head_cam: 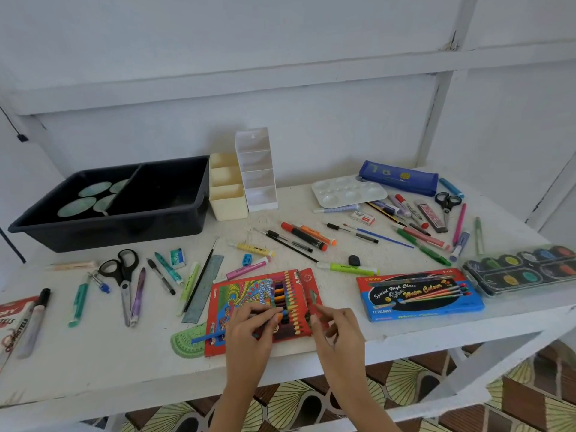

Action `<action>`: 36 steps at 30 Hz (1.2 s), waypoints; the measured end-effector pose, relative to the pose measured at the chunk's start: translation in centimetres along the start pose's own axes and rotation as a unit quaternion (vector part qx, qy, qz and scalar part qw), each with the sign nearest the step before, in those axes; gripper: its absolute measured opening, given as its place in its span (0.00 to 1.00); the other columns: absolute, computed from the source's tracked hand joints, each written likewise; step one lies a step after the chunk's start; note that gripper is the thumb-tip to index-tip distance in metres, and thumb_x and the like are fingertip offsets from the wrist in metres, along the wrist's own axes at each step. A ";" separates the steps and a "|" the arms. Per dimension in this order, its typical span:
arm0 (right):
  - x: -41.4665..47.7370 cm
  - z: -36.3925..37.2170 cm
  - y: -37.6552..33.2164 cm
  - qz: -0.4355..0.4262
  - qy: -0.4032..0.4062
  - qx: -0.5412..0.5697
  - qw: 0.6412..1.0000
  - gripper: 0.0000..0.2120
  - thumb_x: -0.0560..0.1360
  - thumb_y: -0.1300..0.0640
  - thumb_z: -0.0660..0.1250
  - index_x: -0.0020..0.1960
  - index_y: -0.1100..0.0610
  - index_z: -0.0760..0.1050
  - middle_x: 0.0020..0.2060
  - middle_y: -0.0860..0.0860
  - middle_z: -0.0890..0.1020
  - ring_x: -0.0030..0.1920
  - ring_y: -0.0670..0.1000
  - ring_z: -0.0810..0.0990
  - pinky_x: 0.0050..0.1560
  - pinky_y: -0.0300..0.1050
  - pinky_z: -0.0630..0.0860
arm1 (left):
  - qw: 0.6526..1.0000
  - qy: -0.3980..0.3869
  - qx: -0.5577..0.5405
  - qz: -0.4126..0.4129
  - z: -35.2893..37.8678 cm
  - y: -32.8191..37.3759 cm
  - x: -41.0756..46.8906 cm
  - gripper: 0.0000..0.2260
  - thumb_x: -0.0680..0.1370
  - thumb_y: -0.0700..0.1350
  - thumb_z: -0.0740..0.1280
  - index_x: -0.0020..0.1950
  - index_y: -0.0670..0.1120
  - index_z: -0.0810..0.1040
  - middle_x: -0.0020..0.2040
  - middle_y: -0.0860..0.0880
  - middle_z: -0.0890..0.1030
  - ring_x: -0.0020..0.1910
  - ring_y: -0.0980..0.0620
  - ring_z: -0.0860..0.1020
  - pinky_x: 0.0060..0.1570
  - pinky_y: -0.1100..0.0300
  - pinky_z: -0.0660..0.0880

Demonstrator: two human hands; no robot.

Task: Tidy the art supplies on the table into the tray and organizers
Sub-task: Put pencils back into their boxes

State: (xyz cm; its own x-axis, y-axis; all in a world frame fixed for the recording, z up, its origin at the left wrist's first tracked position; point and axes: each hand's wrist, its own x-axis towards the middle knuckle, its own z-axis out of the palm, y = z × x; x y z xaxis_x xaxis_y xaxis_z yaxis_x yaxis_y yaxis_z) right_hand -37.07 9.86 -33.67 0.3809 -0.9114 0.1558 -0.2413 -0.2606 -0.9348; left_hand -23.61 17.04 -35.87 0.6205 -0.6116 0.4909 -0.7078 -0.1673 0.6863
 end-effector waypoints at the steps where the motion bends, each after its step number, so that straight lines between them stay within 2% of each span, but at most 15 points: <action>1: 0.1 -0.2 -0.4 0.019 -0.001 0.029 0.999 0.06 0.75 0.56 0.68 0.52 0.50 0.77 0.43 0.48 0.76 0.42 0.44 0.75 0.40 0.30 0.72 | 1.000 -0.001 -0.011 0.010 0.0 0.5 0.0 0.08 0.70 0.46 0.69 0.48 0.49 0.84 0.44 0.58 0.76 0.49 0.62 0.72 0.51 0.62 0.72; 3: 0.4 -0.6 -1.2 0.085 -0.032 0.121 0.989 0.04 0.74 0.55 0.69 0.48 0.51 0.81 0.38 0.48 0.81 0.37 0.43 0.78 0.38 0.33 0.74 | 0.998 -0.016 -0.035 0.044 0.4 1.8 0.0 0.09 0.71 0.45 0.69 0.50 0.48 0.84 0.45 0.57 0.75 0.51 0.63 0.71 0.51 0.71 0.68; 6: 0.8 -1.4 -1.7 0.135 -0.038 0.241 0.960 0.04 0.73 0.59 0.69 0.45 0.57 0.82 0.32 0.52 0.82 0.32 0.44 0.78 0.35 0.34 0.75 | 0.994 -0.052 -0.082 0.058 1.1 3.5 0.1 0.10 0.73 0.48 0.67 0.54 0.51 0.82 0.47 0.57 0.75 0.52 0.61 0.72 0.50 0.70 0.69; 8: 1.1 -1.8 -1.6 0.144 -0.012 0.263 0.954 0.04 0.74 0.59 0.69 0.44 0.59 0.82 0.35 0.55 0.84 0.36 0.48 0.81 0.38 0.37 0.78 | 0.991 -0.075 -0.099 0.046 1.2 4.3 0.1 0.12 0.74 0.49 0.67 0.56 0.53 0.80 0.50 0.58 0.75 0.53 0.60 0.73 0.50 0.66 0.72; 10: 1.5 -2.4 -1.4 0.161 0.025 0.290 0.943 0.06 0.76 0.59 0.66 0.45 0.62 0.79 0.39 0.58 0.84 0.40 0.53 0.83 0.40 0.40 0.80 | 0.992 -0.095 -0.084 0.024 0.9 4.7 0.0 0.16 0.74 0.56 0.65 0.60 0.53 0.79 0.54 0.60 0.75 0.57 0.61 0.72 0.55 0.66 0.71; 13: 2.4 -4.1 -1.6 0.166 0.074 0.341 0.922 0.06 0.77 0.59 0.63 0.47 0.63 0.73 0.42 0.54 0.85 0.43 0.52 0.84 0.37 0.41 0.81 | 0.997 -0.076 -0.006 -0.010 0.0 4.1 0.1 0.22 0.75 0.63 0.56 0.64 0.55 0.74 0.60 0.62 0.73 0.62 0.68 0.66 0.63 0.65 0.63; 15: 3.0 -5.5 -1.8 0.156 0.107 0.361 0.913 0.05 0.78 0.60 0.62 0.48 0.63 0.73 0.40 0.52 0.84 0.42 0.50 0.84 0.38 0.41 0.81 | 0.997 -0.066 0.038 -0.034 -0.6 2.8 0.5 0.24 0.77 0.63 0.54 0.68 0.53 0.72 0.66 0.57 0.72 0.67 0.62 0.65 0.68 0.60 0.59; 18: 3.9 -7.6 -1.7 0.145 0.160 0.366 0.905 0.04 0.78 0.59 0.63 0.46 0.60 0.71 0.37 0.54 0.82 0.35 0.50 0.83 0.37 0.40 0.81 | 0.986 -0.104 0.108 -0.074 -1.3 1.0 0.7 0.26 0.79 0.61 0.53 0.73 0.50 0.64 0.74 0.54 0.63 0.72 0.62 0.53 0.72 0.62 0.44; 20: 4.2 -8.5 -1.3 0.129 0.182 0.359 0.906 0.05 0.78 0.59 0.62 0.44 0.58 0.70 0.34 0.54 0.82 0.32 0.51 0.83 0.35 0.39 0.81 | 0.975 -0.142 0.148 -0.087 -1.4 0.2 0.5 0.29 0.79 0.64 0.46 0.76 0.51 0.57 0.76 0.54 0.55 0.73 0.61 0.46 0.70 0.64 0.37; 22: 4.3 -8.9 -0.9 0.124 0.199 0.331 0.914 0.05 0.78 0.59 0.61 0.44 0.57 0.69 0.34 0.54 0.81 0.30 0.49 0.83 0.33 0.37 0.80 | 0.964 -0.159 0.196 -0.080 -1.3 -0.3 0.1 0.39 0.72 0.70 0.32 0.77 0.51 0.50 0.76 0.55 0.48 0.74 0.60 0.40 0.69 0.64 0.33; 24: 4.2 -8.9 -0.4 0.126 0.206 0.315 0.918 0.06 0.79 0.59 0.61 0.43 0.57 0.69 0.36 0.56 0.80 0.29 0.47 0.82 0.32 0.36 0.80 | 0.955 -0.168 0.231 -0.077 -1.1 -0.7 -0.1 0.45 0.65 0.71 0.23 0.76 0.52 0.46 0.76 0.55 0.45 0.73 0.59 0.38 0.69 0.63 0.32; 27: 3.9 -8.5 0.1 0.131 0.197 0.316 0.919 0.06 0.79 0.59 0.61 0.43 0.58 0.69 0.36 0.57 0.79 0.28 0.47 0.81 0.32 0.36 0.79 | 0.949 -0.178 0.247 -0.081 -1.0 -0.6 -0.1 0.42 0.66 0.71 0.25 0.75 0.52 0.43 0.76 0.55 0.45 0.73 0.60 0.37 0.69 0.63 0.32; 31: 3.9 -7.7 0.3 0.144 0.197 0.310 0.919 0.06 0.79 0.59 0.60 0.43 0.57 0.69 0.35 0.55 0.79 0.28 0.47 0.81 0.33 0.35 0.79 | 0.944 -0.191 0.259 -0.078 -1.2 -0.6 0.2 0.43 0.67 0.70 0.26 0.77 0.51 0.45 0.76 0.55 0.45 0.72 0.60 0.37 0.69 0.62 0.33; 34: 3.9 -6.9 0.2 0.153 0.192 0.324 0.914 0.06 0.80 0.59 0.60 0.44 0.58 0.68 0.36 0.57 0.80 0.28 0.49 0.82 0.32 0.36 0.79 | 0.940 -0.201 0.265 -0.078 -1.1 -0.5 0.4 0.39 0.68 0.66 0.30 0.77 0.50 0.45 0.77 0.54 0.46 0.72 0.60 0.37 0.70 0.61 0.34; 36: 3.6 -6.0 -0.1 0.162 0.172 0.328 0.914 0.06 0.80 0.59 0.60 0.44 0.58 0.68 0.36 0.58 0.80 0.30 0.51 0.83 0.34 0.38 0.80 | 0.939 -0.206 0.264 -0.078 -1.1 -0.5 0.3 0.41 0.68 0.68 0.30 0.77 0.50 0.44 0.77 0.53 0.46 0.72 0.60 0.37 0.70 0.60 0.34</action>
State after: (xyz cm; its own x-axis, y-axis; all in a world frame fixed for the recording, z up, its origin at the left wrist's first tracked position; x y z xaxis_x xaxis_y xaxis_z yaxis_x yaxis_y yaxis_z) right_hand -41.00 4.68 -31.11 0.0530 -0.9826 -0.1779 0.3392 0.1853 -0.9223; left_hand -22.64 17.79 -35.44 0.6249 -0.7764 0.0823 -0.7549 -0.5739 0.3175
